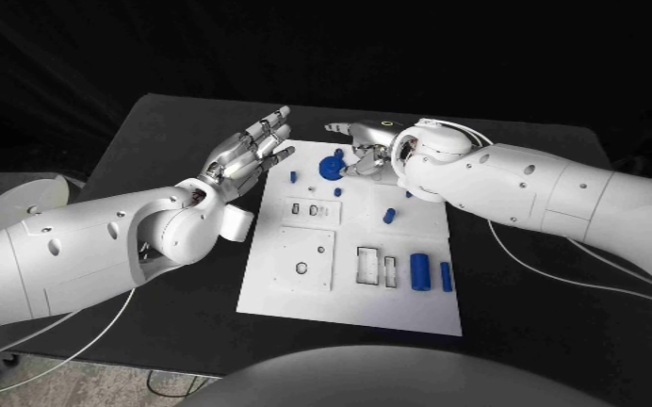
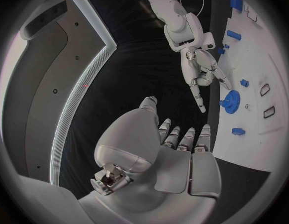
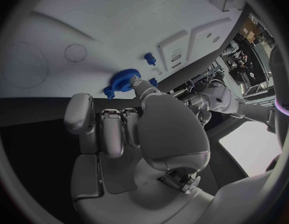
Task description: Assemble the parts on the task board
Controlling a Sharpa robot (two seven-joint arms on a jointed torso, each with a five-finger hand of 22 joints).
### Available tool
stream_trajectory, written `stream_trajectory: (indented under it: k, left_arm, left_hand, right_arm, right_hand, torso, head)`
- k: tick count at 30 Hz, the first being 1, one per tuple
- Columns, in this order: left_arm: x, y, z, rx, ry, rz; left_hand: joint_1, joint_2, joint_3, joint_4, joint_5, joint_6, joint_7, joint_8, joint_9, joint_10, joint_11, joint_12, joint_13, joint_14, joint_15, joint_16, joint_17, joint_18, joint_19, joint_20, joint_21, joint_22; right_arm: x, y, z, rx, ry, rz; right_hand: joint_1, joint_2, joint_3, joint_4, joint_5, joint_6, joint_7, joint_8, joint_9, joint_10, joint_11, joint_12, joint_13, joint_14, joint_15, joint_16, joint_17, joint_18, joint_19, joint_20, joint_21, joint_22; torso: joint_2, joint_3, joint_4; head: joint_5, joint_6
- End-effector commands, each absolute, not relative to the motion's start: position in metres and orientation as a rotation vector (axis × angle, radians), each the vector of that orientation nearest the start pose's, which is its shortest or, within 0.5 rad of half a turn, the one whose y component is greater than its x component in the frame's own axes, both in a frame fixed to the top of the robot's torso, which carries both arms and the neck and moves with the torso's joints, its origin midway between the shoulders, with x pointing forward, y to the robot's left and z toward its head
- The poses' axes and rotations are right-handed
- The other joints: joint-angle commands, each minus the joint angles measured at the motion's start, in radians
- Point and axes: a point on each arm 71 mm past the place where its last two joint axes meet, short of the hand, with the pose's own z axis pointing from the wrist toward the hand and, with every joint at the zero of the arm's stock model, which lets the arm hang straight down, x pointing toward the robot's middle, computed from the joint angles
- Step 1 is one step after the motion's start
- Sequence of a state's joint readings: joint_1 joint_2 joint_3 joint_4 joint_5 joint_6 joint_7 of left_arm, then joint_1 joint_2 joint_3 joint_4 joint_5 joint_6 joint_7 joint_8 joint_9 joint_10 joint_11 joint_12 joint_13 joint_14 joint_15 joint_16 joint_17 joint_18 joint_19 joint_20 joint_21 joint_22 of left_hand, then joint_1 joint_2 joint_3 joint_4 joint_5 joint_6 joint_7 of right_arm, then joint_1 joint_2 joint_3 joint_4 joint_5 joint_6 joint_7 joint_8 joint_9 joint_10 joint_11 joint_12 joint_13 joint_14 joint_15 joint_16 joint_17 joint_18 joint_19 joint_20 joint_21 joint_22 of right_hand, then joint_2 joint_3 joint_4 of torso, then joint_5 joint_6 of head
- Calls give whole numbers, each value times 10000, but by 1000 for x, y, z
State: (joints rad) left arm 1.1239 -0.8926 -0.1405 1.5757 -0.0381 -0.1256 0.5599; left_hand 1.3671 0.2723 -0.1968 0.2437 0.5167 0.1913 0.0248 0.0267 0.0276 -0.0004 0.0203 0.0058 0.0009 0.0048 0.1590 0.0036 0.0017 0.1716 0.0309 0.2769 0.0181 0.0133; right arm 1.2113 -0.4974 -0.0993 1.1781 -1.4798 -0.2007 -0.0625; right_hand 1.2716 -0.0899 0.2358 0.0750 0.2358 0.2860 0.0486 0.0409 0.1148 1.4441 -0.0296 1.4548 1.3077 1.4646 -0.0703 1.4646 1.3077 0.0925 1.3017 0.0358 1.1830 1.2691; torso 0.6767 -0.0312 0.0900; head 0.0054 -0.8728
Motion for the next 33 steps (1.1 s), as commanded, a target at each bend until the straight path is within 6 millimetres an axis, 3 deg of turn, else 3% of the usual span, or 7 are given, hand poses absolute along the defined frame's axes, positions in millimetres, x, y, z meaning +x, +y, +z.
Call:
stream_trajectory:
  k: [1,4,7,9,17,22,33]
  left_arm:
    - [443,210,-230,-10477,14960,-17640]
    - [442,213,-230,-10475,14866,-17587]
    - [441,214,-229,-10412,14711,-17656]
    - [441,212,-228,-10369,14647,-17744]
    - [440,211,-228,-10343,14616,-17819]
    - [440,210,-229,-10346,14648,-17867]
    - [439,208,-231,-10363,14627,-17878]
  left_hand:
    - [91,-15,13,-42,54,-33,28,26,5,7,32,-57,-8,-22,57,-18,-3,92,-3,45,66,17]
    - [93,-16,16,-51,60,-7,21,31,8,22,42,-51,-2,-17,64,-14,0,92,3,47,71,20]
    - [130,-1,63,-131,125,112,55,57,24,72,64,-32,18,21,101,11,16,96,58,61,111,40]
    - [153,3,90,-183,187,173,64,68,31,108,75,-19,30,49,98,29,27,99,101,65,143,55]
    - [170,1,113,-232,246,248,104,80,39,139,97,-10,40,75,107,45,36,98,127,71,161,62]
    - [168,11,135,-268,265,659,285,174,97,145,109,-10,41,78,114,46,36,90,135,74,166,61]
    - [157,-2,157,-342,282,267,-133,93,36,128,288,-17,34,73,128,41,33,82,133,75,165,55]
  right_arm:
    - [527,-128,-198,-2883,16217,7018]
    - [522,-150,-179,-2617,15844,7089]
    - [514,-177,-162,-2351,15636,6995]
    - [507,-199,-152,-2129,15540,6822]
    - [493,-269,-160,-1517,16342,5552]
    - [488,-294,-176,-1484,16603,4999]
    - [484,-310,-209,-1482,16894,4829]
  right_hand:
    - [104,81,-129,47,-62,1311,119,332,359,141,68,115,1619,567,-50,38,1613,75,90,27,77,105]
    - [144,126,-232,147,-74,3853,315,1037,1031,698,190,627,2099,770,27,410,1977,-67,521,74,610,539]
    - [-35,181,-456,392,-242,4766,379,1364,1130,1267,213,1160,2631,1062,20,1062,2631,-419,1554,76,2077,1649]
    - [-215,208,-617,590,-404,5039,359,1406,1132,1267,201,1160,2631,1062,0,1062,2631,-468,1701,62,2300,1830]
    - [-478,215,-1005,1008,-935,4408,204,862,885,1267,92,1160,2631,1046,-82,1006,2568,-509,1798,0,2484,2014]
    - [-325,212,-1095,1071,-906,3318,-8,416,508,1267,-80,1160,2631,1004,-216,850,2390,-516,1810,-112,2515,2066]
    - [-124,240,-1131,1076,-870,3983,20,552,596,1259,-85,1153,2623,953,-242,682,2197,-477,1695,-158,2352,1986]
  torso:
    - [1,-11,-16]
    - [-6,-33,-78]
    - [-11,-48,-91]
    - [-9,-54,-89]
    - [-25,-62,-225]
    - [-52,-40,-216]
    - [-64,-35,-210]
  head:
    - [44,2]
    - [40,2]
    - [-50,2]
    - [-85,2]
    - [19,2]
    - [-5,2]
    - [1,2]
